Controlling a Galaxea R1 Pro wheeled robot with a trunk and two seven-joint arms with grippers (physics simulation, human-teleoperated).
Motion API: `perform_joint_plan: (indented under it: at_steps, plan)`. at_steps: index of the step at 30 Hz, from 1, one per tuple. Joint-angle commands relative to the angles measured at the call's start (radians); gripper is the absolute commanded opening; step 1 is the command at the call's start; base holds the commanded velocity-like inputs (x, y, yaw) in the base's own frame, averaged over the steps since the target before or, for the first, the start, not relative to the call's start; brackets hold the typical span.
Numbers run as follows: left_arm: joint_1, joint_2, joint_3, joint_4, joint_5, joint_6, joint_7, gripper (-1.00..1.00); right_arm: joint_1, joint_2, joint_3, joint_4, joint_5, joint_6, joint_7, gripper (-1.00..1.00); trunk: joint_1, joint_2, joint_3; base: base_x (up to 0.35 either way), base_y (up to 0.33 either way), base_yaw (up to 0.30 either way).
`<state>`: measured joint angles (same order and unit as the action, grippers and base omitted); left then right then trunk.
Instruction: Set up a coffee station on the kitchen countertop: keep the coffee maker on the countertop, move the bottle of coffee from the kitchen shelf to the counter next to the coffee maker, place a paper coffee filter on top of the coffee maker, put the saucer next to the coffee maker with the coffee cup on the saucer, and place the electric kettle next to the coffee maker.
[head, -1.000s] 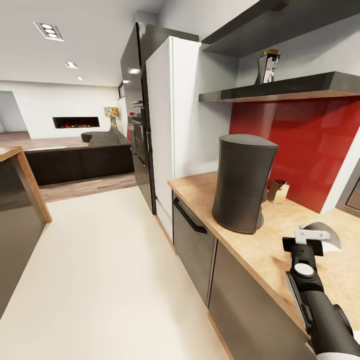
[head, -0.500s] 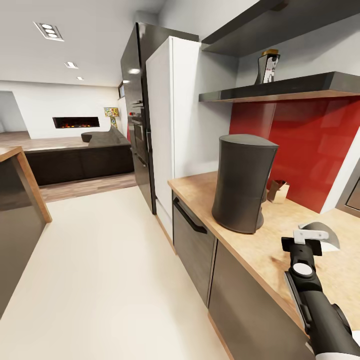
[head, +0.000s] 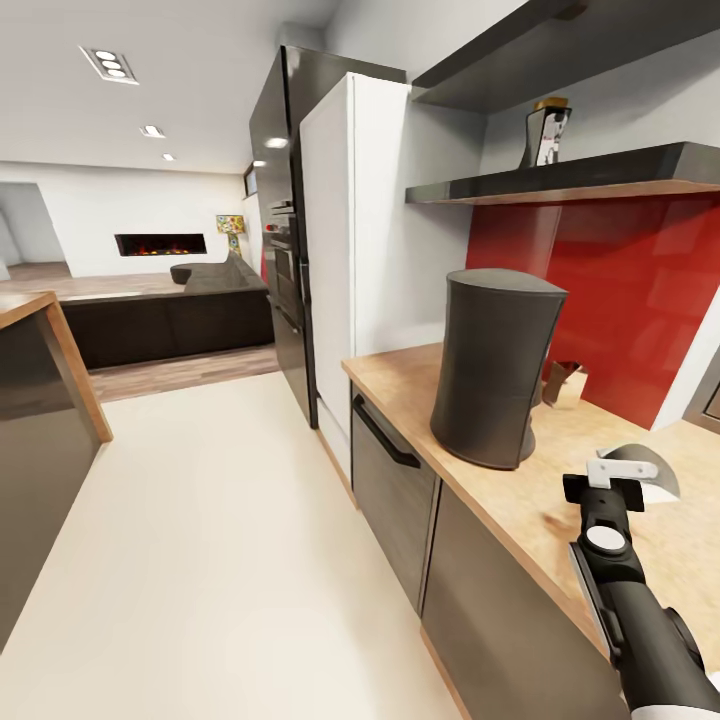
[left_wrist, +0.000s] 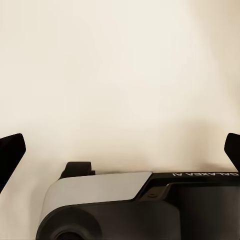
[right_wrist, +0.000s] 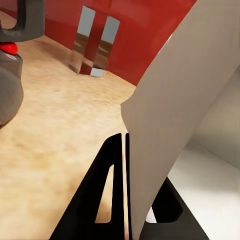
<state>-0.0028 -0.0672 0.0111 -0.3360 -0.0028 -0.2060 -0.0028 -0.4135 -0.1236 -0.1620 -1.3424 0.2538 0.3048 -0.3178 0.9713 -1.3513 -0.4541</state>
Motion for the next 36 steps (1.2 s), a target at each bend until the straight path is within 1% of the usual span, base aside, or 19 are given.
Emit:
perform_joint_plan:
  at_steps: [1,7,11,13,17,21,25,30,33,36]
  plan:
    - [0.0,0.0,0.001,0.0,0.0,-0.003,0.0,1.0,0.0,0.0,0.001,-0.001,0.009,0.008,-0.001,-1.0,0.0,-0.001,-0.001,0.0,0.0,0.024]
    - [0.0,0.0,0.001,0.0,0.0,-0.003,0.0,1.0,-0.001,0.0,0.001,-0.001,0.009,0.008,-0.001,-1.0,0.0,-0.001,-0.001,0.0,0.0,0.008]
    - [0.0,0.0,0.001,0.0,0.0,-0.003,0.0,1.0,0.0,0.0,0.001,-0.002,0.009,0.008,-0.001,-1.0,-0.015,0.027,0.012,0.0,0.0,0.001]
    - [0.0,0.0,0.001,0.0,0.0,-0.003,0.0,1.0,0.0,0.0,0.001,-0.002,0.009,0.008,-0.001,-1.0,-0.015,0.027,0.012,0.0,0.0,0.0]
    - [0.0,0.0,0.001,0.0,0.0,-0.003,0.0,1.0,0.0,0.0,0.001,-0.003,0.009,0.008,-0.001,-1.0,-0.031,0.055,0.024,0.0,0.0,0.0]
    - [0.0,0.0,0.001,0.0,0.0,-0.003,0.0,1.0,0.0,0.0,0.002,-0.003,0.009,0.008,-0.001,-1.0,-0.031,0.055,0.024,0.0,0.0,0.0]
    - [0.0,0.0,0.001,0.0,0.0,-0.003,0.0,1.0,0.0,0.0,0.002,-0.004,0.009,0.008,-0.001,-1.0,-0.046,0.083,0.037,0.0,0.0,0.0]
    - [0.0,0.0,0.001,0.0,0.0,-0.003,0.0,1.0,0.0,0.0,0.002,-0.004,0.009,0.008,-0.001,-1.0,-0.046,0.083,0.037,0.0,0.0,0.0]
    - [0.0,0.0,0.001,0.0,0.0,-0.003,0.0,1.0,0.0,0.001,0.002,-0.004,0.009,0.008,-0.001,-1.0,-0.058,0.104,0.046,0.0,0.0,0.0]
    - [-0.001,0.0,0.001,0.0,0.0,-0.003,0.0,1.0,0.0,0.0,0.002,-0.004,0.009,0.008,-0.001,-1.0,-0.058,0.104,0.046,0.0,0.0,0.0]
